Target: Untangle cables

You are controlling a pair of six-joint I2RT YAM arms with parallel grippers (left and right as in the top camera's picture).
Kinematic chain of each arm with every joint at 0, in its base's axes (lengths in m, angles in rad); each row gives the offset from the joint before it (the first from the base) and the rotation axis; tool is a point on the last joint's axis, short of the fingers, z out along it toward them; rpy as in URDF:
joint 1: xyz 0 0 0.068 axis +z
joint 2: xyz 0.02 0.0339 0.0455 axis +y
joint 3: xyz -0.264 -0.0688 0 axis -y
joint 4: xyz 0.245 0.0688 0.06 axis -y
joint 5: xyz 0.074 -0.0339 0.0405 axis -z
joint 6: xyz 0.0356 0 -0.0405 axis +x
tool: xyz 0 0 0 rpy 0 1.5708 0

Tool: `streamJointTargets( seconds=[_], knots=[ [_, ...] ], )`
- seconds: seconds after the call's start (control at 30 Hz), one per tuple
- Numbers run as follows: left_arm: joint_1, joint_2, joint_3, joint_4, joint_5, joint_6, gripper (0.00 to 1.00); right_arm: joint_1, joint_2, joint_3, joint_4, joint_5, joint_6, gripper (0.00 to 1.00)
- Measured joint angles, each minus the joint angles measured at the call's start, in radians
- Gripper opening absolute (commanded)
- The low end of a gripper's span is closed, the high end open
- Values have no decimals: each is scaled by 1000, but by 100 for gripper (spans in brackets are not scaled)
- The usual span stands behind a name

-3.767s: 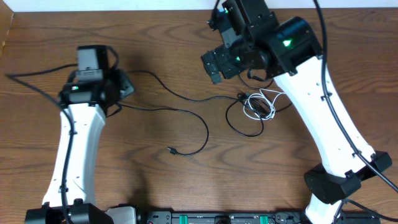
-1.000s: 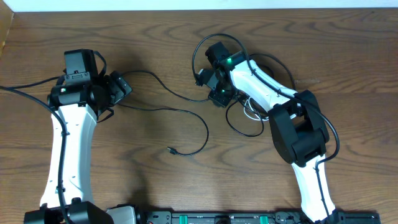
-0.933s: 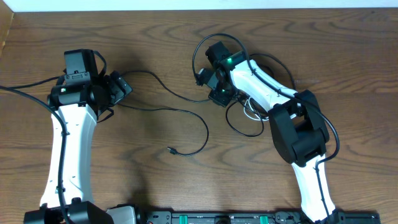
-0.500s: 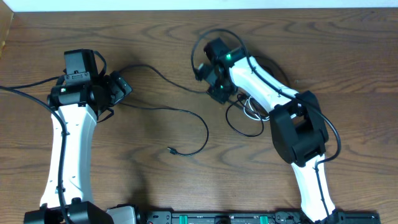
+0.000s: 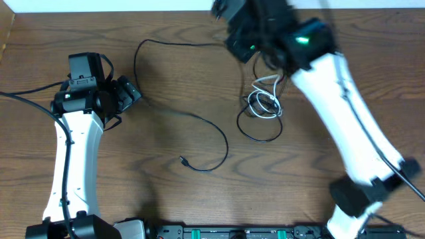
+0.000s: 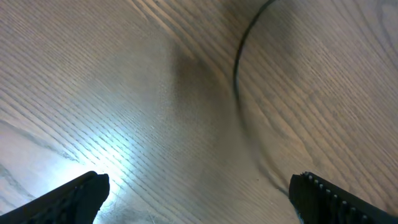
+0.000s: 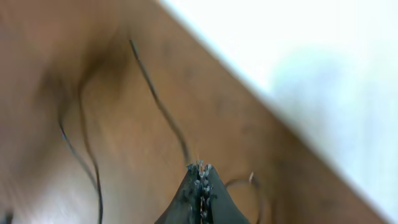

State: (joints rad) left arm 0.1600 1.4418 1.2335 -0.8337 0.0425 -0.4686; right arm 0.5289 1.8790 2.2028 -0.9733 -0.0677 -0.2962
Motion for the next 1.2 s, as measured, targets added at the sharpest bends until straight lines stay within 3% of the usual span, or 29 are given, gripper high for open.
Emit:
streamJointTargets(
  seconds=[0.23, 0.43, 0.53, 0.67, 0.7, 0.9, 1.2],
  knots=[
    [0, 0, 0, 0, 0, 0, 98, -40, -182, 21, 135, 72, 63, 1],
    [0, 0, 0, 0, 0, 0, 98, -54, -270, 26, 60, 97, 83, 1],
    [0, 0, 0, 0, 0, 0, 98, -54, -271, 27, -34, 90, 92, 14],
    [0, 0, 0, 0, 0, 0, 98, -54, -223, 26, -170, 86, 104, 65],
    [0, 0, 0, 0, 0, 0, 98, -54, -204, 26, -200, 82, 101, 71],
    [0, 0, 0, 1, 0, 0, 98, -54, -76, 18, -420, 26, 104, 65],
    [0, 0, 0, 0, 0, 0, 98, -54, 184, -24, -626, 19, 112, 82]
  ],
)
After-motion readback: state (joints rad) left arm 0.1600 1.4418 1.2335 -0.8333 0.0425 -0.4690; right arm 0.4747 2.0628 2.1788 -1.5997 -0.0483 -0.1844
